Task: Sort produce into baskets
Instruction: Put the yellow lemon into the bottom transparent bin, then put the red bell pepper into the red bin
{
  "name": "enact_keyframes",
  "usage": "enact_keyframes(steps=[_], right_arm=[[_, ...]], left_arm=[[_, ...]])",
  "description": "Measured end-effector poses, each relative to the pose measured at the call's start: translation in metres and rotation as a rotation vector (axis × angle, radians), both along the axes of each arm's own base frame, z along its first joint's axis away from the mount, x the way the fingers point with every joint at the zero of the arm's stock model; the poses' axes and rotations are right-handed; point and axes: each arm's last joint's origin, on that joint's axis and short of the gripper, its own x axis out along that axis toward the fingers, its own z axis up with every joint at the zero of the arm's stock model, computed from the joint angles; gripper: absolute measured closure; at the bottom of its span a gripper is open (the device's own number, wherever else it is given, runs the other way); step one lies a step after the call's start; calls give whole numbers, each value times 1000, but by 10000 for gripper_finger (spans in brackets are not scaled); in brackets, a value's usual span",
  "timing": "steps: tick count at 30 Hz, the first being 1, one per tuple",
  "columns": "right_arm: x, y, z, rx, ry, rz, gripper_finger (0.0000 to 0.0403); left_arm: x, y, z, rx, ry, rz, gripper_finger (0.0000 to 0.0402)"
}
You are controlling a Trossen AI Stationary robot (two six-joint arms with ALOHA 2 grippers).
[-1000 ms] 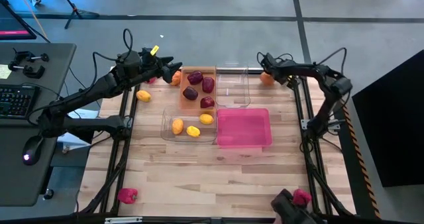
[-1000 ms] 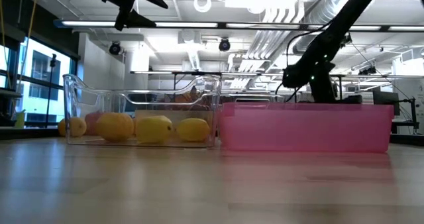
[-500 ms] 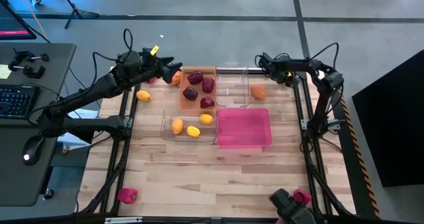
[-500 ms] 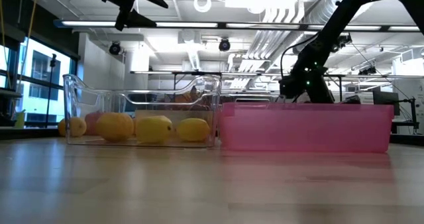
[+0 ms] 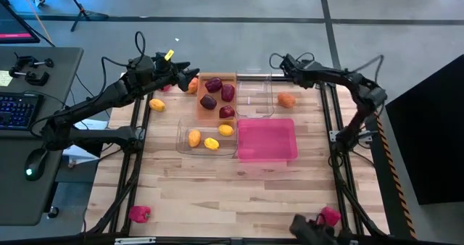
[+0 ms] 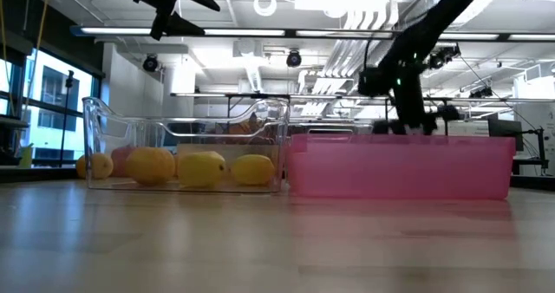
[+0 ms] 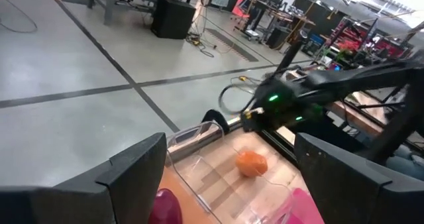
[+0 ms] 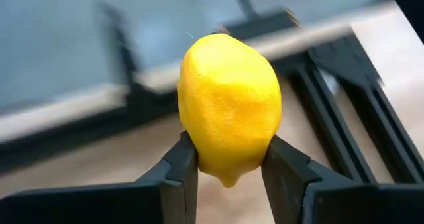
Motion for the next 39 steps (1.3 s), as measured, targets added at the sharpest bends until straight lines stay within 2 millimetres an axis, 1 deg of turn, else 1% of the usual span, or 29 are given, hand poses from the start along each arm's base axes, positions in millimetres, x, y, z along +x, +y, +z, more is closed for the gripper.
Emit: enact_keyframes(steps=[2,4,7,9,12,14,16,18,20,22,25,27,30,35,37,39], right_arm=[[10,9,21,-69,-44,101,292],[23,22,41,-129,-119,237,292],[48,42,65,-169,-279,532,292],[68,58,77,-178,-433,765,292],[100,88,87,-161,-650,1105,292],[120,113,90,-170,-743,1287,291],[137,137,88,-169,-780,1433,291],[151,160,82,-170,-788,1534,291],[162,180,75,-178,-782,1607,288],[169,196,68,-170,-765,1637,282],[175,210,58,-135,-753,1670,270],[177,217,56,-119,-755,1687,258],[178,223,55,-123,-744,1719,230],[178,225,55,-142,-724,1712,160],[178,224,56,-167,-691,1684,133],[180,223,61,-202,-652,1671,111]], left_arm=[[0,0,0,17,13,12,82],[0,0,0,28,20,14,82],[0,0,0,32,24,15,82],[0,1,0,33,25,15,82],[-1,1,0,36,27,27,82],[-1,1,0,36,27,32,82],[-1,1,0,39,30,39,82],[-1,1,0,43,33,42,82],[-1,1,0,35,27,42,82],[-1,1,0,12,9,34,82],[0,0,0,-54,-35,11,82],[1,-3,0,-100,-65,-28,82],[5,-9,0,-157,-97,-115,82],[5,-26,5,-168,-123,-237,82],[-1,-35,10,-148,-132,-272,82],[-12,-45,17,-129,-147,-297,82]])
